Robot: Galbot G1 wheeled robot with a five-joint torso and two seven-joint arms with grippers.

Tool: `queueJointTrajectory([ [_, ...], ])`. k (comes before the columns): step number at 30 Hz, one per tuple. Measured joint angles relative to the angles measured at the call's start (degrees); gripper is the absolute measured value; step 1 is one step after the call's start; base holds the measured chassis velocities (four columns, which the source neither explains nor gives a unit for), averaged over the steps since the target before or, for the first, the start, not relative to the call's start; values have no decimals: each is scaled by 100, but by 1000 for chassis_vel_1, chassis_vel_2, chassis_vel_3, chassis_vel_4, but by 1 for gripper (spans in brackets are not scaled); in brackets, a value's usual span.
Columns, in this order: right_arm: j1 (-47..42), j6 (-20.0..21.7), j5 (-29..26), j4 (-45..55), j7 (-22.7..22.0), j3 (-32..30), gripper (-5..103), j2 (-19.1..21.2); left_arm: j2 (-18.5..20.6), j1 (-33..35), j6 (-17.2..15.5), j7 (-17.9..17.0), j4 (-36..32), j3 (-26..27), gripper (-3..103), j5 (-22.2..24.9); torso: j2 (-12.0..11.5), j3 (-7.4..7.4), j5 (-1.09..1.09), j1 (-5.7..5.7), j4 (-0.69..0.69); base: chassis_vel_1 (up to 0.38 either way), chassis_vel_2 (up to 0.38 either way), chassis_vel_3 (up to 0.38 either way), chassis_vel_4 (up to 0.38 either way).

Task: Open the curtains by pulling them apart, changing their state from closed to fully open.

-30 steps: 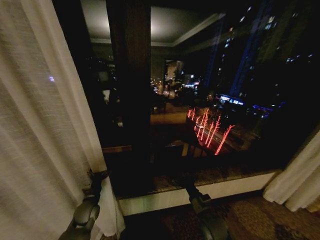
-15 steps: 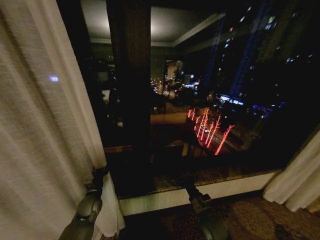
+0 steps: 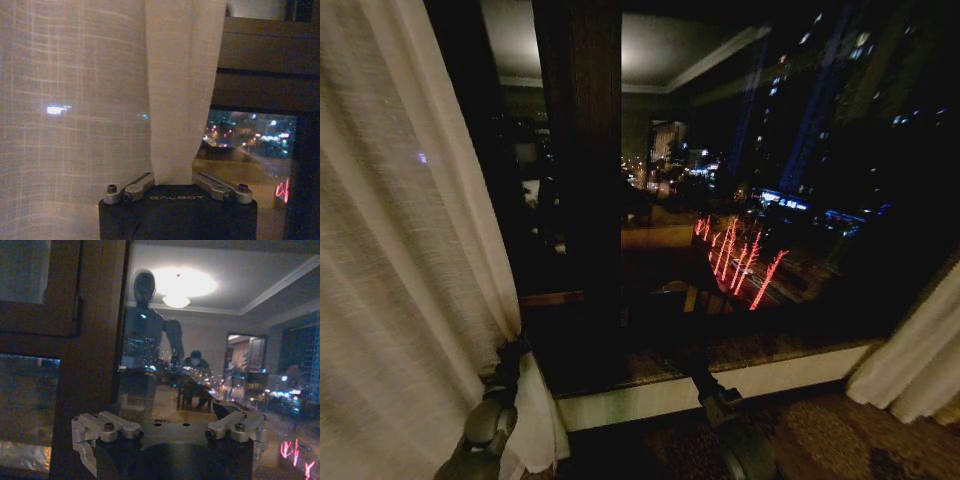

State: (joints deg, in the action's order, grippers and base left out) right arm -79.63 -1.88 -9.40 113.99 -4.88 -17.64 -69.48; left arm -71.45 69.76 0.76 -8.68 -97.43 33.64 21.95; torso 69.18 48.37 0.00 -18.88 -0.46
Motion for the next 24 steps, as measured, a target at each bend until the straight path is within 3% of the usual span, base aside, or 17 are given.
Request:
queueJointTrajectory([
  [16, 0, 0, 0, 0, 0, 0, 100, 0, -62, 66, 51, 31, -20, 117, 0, -16, 0, 0, 0, 0, -1, 4, 1, -7, 0],
  [24, 0, 0, 0, 0, 0, -1, 100, 0, -80, 77, 64, 38, 11, 142, 0, -38, -1, 0, 0, -1, -1, 173, 32, -173, -32],
])
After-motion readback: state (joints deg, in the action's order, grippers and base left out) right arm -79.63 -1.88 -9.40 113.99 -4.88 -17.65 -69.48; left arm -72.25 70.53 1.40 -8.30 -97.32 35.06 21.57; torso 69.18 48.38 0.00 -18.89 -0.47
